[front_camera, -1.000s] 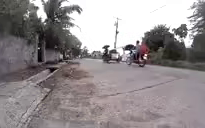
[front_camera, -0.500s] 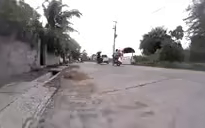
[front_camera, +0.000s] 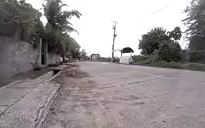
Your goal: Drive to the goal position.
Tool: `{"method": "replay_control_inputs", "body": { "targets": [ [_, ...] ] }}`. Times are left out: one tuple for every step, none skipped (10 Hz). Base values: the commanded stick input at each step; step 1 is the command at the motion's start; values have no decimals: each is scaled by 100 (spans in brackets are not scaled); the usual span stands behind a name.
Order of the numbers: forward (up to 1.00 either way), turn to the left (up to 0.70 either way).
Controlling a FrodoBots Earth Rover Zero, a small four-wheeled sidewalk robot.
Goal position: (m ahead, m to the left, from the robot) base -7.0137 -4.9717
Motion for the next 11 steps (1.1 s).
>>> {"method": "replay_control_inputs", "body": {
  "targets": [
    [0,32],
    [37,35],
    [70,27],
    [70,27],
    [70,27],
    [70,27],
    [70,27],
    [70,27],
    [70,27],
    [70,27],
    [70,27]
  ]
}}
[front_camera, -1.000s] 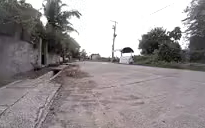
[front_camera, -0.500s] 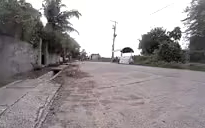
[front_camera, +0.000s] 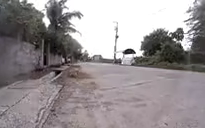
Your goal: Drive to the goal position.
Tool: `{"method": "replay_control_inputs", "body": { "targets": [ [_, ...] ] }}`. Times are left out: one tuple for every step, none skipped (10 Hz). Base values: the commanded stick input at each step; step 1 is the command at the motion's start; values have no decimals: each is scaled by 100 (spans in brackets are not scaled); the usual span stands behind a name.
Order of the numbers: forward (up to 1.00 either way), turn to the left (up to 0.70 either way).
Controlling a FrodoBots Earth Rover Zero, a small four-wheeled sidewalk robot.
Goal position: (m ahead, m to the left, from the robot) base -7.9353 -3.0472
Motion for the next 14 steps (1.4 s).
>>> {"method": "replay_control_inputs", "body": {
  "targets": [
    [70,27],
    [70,27],
    [70,27],
    [70,27],
    [70,27],
    [70,27],
    [70,27],
    [31,12],
    [0,0],
    [0,0],
    [0,0],
    [0,0],
    [0,0],
    [0,0]
  ]
}}
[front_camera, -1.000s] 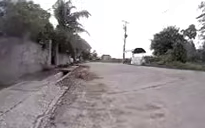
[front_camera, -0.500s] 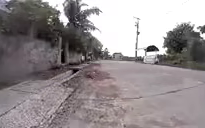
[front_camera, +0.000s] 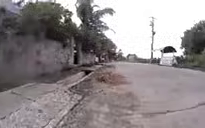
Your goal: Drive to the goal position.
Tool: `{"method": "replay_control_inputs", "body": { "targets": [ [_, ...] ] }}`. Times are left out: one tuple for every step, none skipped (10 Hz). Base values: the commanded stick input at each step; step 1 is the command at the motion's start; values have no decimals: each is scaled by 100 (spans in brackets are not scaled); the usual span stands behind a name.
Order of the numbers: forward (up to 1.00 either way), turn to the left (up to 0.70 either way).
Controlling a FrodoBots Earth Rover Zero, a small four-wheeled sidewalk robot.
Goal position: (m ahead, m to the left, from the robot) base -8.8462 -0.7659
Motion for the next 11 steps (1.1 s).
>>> {"method": "replay_control_inputs", "body": {
  "targets": [
    [0,0],
    [0,0],
    [0,0],
    [-27,0],
    [-70,0],
    [-70,0],
    [-70,0],
    [-70,0],
    [-70,0],
    [-70,0],
    [-70,0]
  ]
}}
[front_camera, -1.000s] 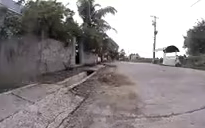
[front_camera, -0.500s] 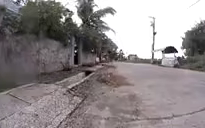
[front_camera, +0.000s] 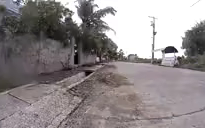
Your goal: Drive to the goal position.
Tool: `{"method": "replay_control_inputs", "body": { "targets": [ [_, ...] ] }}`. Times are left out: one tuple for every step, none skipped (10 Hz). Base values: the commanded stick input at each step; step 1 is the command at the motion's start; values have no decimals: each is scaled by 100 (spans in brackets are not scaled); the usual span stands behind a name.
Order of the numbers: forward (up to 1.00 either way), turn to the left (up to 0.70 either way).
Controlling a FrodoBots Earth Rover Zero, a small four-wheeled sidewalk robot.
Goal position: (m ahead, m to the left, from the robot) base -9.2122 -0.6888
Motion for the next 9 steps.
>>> {"method": "replay_control_inputs", "body": {
  "targets": [
    [-70,0],
    [-70,0],
    [-70,0],
    [-70,0],
    [-70,0],
    [-70,0],
    [-70,0],
    [-31,0],
    [0,0]
  ]
}}
